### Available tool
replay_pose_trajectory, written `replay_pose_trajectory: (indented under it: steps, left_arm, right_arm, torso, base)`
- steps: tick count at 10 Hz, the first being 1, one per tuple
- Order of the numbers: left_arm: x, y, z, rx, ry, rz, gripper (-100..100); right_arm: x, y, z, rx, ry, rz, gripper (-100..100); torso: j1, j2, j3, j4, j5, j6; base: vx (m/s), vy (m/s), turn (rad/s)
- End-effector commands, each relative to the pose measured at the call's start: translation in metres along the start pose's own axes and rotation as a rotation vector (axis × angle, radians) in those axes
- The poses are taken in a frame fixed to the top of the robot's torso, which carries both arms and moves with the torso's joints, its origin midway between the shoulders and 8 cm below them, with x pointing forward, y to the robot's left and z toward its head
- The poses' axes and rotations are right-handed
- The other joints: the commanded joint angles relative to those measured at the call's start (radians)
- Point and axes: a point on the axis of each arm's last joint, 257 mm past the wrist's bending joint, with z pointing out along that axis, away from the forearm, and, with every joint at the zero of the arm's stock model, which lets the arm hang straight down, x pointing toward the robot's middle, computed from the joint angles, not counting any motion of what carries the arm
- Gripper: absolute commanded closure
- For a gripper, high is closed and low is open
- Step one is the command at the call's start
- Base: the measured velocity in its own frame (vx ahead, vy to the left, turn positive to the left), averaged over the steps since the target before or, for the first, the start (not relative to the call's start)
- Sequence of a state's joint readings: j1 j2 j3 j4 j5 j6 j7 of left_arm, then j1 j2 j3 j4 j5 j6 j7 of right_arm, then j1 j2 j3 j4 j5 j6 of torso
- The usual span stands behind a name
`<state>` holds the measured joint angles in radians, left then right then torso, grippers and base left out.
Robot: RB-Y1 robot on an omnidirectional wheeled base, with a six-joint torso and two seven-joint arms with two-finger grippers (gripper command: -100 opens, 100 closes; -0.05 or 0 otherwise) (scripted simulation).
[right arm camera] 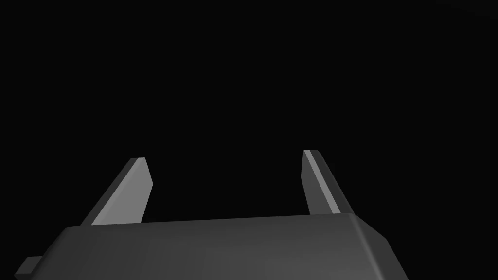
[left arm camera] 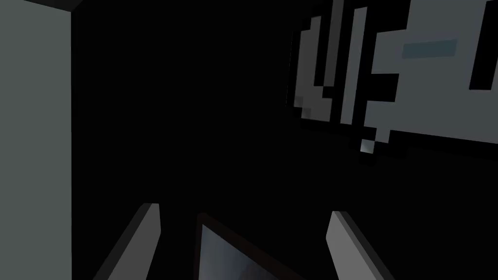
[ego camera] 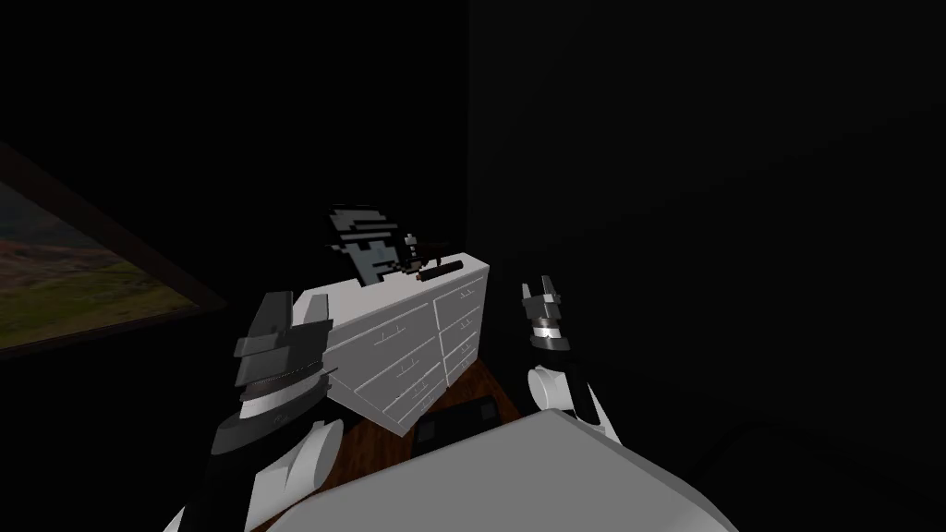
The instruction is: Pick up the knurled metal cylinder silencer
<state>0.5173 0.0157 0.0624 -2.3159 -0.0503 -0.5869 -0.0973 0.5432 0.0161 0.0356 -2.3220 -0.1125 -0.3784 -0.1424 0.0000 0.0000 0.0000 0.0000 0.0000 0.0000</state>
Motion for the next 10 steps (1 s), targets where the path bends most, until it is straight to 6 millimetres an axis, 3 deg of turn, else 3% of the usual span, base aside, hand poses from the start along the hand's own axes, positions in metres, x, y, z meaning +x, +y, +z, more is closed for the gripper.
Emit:
replay_pose_trajectory:
  steps: [1,10]
  left_arm:
    - [0.005,0.002,-0.001,0.004,0.033,0.026,-100]
    - [0.044,0.021,-0.012,0.076,0.319,0.295,-100]
  right_arm:
    - [0.000,0.000,0.000,0.000,0.000,0.000,0]
    - [0.000,0.000,0.000,0.000,0.000,0.000,0]
  torso:
    - [0.000,0.000,0.000,0.000,0.000,0.000]
    - [0.000,0.003,0.002,0.001,0.000,0.000]
  base:
    - [-0.021,-0.006,-0.055]
    - [-0.043,-0.003,-0.110]
